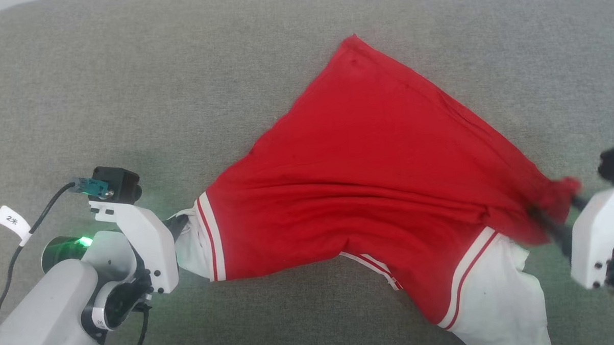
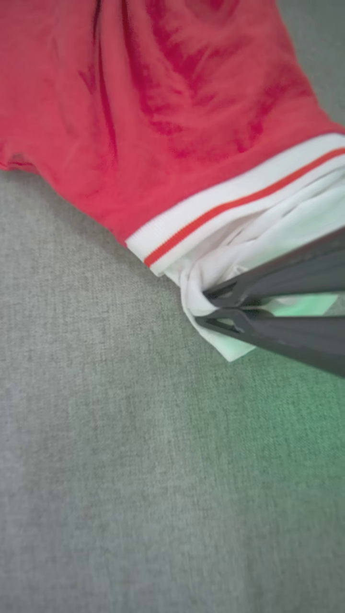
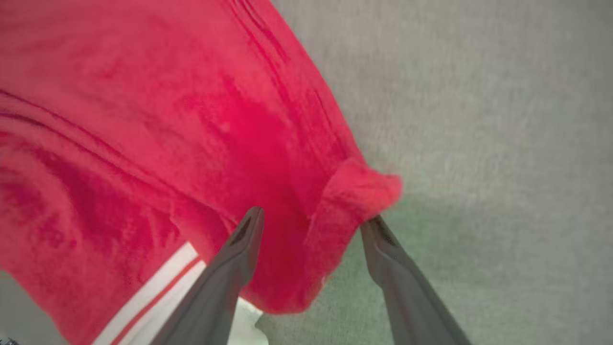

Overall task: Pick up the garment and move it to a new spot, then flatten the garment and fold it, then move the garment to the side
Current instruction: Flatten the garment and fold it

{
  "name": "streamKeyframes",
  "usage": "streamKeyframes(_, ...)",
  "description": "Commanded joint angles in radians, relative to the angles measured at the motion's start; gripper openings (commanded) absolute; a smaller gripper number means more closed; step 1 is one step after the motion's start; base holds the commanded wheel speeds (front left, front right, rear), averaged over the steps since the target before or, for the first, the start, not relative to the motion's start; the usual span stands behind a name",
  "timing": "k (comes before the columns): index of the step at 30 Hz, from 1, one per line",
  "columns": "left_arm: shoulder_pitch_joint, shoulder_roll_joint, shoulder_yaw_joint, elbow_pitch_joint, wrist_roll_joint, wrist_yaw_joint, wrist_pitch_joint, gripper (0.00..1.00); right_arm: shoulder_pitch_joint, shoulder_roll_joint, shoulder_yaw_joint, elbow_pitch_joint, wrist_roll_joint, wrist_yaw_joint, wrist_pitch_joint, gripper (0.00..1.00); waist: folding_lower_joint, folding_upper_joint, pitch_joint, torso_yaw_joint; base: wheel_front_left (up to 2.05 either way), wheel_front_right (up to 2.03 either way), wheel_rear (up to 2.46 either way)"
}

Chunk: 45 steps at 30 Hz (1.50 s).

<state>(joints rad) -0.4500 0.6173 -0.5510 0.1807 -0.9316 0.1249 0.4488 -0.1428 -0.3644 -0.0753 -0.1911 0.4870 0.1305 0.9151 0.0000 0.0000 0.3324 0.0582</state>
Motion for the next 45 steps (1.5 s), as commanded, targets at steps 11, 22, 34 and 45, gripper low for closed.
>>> streamKeyframes(11,0.002,-0.022,-0.022,-0.021,0.008,0.011,0.007,0.00,-0.251,-0.004,0.029,-0.051,-0.041,0.000,-0.021,1.00,0.0000,0.0000,0.011,0.052,0.00,0.00,0.00)
streamKeyframes(22,-0.043,-0.068,-0.050,0.001,0.018,-0.015,0.000,0.00,-0.517,-0.068,0.197,0.182,-0.033,0.000,-0.101,1.00,0.0000,0.0000,0.031,0.140,0.00,0.00,0.00)
streamKeyframes(34,-0.131,-0.172,-0.112,0.077,0.035,-0.087,-0.016,0.00,-0.817,-0.129,0.488,0.639,0.058,0.000,-0.153,1.00,0.0000,0.0000,0.085,0.290,0.00,0.00,0.00)
streamKeyframes(45,-0.183,-0.247,-0.139,0.207,0.031,-0.154,-0.057,0.00,-0.900,-0.172,0.757,0.952,0.161,0.000,-0.034,1.00,0.0000,0.0000,0.131,0.373,0.00,0.00,0.00)
